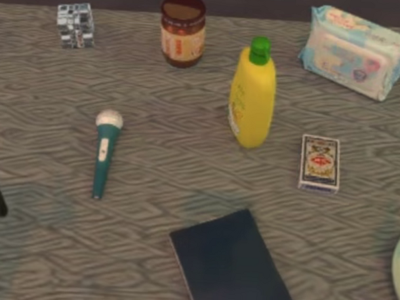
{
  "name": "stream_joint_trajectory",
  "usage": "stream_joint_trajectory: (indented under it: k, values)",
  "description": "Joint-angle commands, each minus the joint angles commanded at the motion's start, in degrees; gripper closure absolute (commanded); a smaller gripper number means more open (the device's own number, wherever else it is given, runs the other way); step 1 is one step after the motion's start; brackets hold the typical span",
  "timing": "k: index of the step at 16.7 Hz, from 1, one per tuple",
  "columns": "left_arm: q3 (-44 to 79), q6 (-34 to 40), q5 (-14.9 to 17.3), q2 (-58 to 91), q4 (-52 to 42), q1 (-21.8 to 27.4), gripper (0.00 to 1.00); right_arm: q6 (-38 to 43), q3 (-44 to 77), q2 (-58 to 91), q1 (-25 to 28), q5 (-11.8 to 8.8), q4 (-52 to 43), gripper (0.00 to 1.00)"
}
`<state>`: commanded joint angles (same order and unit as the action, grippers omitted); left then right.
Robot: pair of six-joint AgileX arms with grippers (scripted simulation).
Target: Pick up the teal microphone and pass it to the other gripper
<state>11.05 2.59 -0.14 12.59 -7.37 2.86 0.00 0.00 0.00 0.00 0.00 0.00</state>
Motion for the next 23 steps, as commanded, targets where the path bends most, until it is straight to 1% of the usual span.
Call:
stream_joint_trajectory:
  k: [3,10,14,17,19,23]
  values:
    - [10.35,2.42,-0.3,14.48,-7.21,2.57,0.0,0.0,0.0,0.0,0.0,0.0,0.0,0.0]
    - [37.24,8.73,-0.98,56.98,-27.15,9.59,0.0,0.0,0.0,0.0,0.0,0.0,0.0,0.0]
    - [50.9,11.95,-1.21,76.01,-36.92,13.16,0.0,0.0,0.0,0.0,0.0,0.0,0.0,0.0]
    - [59.09,13.84,-1.34,87.27,-42.25,15.2,0.0,0.0,0.0,0.0,0.0,0.0,0.0,0.0]
    - [63.02,14.71,-1.4,92.28,-44.62,16.16,0.0,0.0,0.0,0.0,0.0,0.0,0.0,0.0]
    - [65.74,15.3,-1.45,95.37,-46.17,16.81,0.0,0.0,0.0,0.0,0.0,0.0,0.0,0.0]
